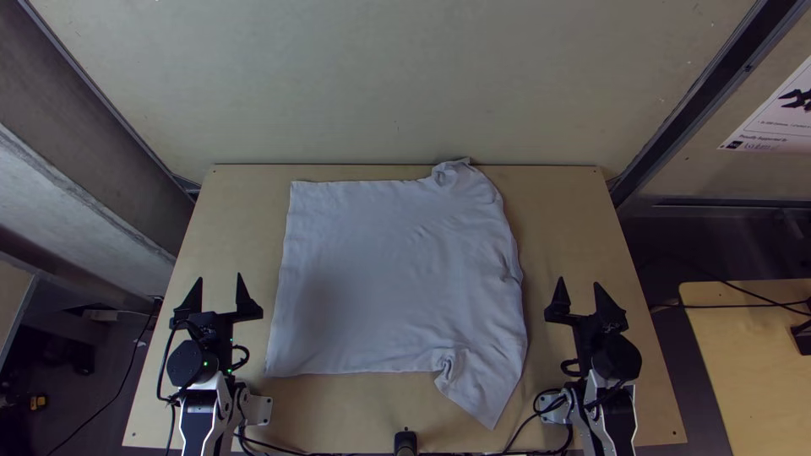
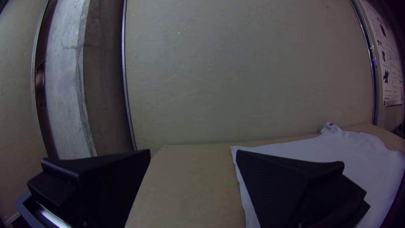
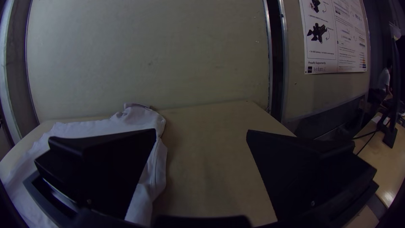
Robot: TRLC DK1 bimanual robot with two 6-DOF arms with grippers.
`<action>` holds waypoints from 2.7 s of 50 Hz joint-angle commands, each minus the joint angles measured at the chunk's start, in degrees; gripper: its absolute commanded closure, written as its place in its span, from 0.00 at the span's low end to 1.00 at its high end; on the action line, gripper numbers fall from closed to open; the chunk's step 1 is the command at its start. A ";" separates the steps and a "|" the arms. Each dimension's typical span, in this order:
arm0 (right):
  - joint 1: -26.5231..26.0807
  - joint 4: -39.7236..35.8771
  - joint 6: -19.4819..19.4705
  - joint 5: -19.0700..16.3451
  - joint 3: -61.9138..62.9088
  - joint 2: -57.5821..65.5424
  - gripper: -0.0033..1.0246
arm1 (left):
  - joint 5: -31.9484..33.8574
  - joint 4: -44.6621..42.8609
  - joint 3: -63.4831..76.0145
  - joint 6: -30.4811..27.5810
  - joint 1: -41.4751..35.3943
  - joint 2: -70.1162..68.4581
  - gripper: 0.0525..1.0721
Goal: Fold the t-shirt
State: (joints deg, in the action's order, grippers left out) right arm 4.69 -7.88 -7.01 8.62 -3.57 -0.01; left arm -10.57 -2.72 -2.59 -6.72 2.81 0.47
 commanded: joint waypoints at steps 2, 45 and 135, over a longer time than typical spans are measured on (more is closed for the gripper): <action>-0.38 -1.17 0.15 0.69 0.23 -0.16 0.04 | 0.11 0.70 2.59 -0.57 0.18 -0.47 0.04; -0.21 -0.47 -2.31 1.05 -3.19 -0.16 0.04 | 0.72 0.44 1.10 7.42 -0.26 -0.56 0.04; -1.79 -17.17 -3.72 0.43 -102.42 101.70 0.04 | 0.37 9.14 -91.19 5.75 -3.16 96.03 0.04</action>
State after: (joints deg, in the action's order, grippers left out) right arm 2.39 -24.18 -7.70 9.21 -104.14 98.15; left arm -9.52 5.30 -90.02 -0.49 -0.08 92.92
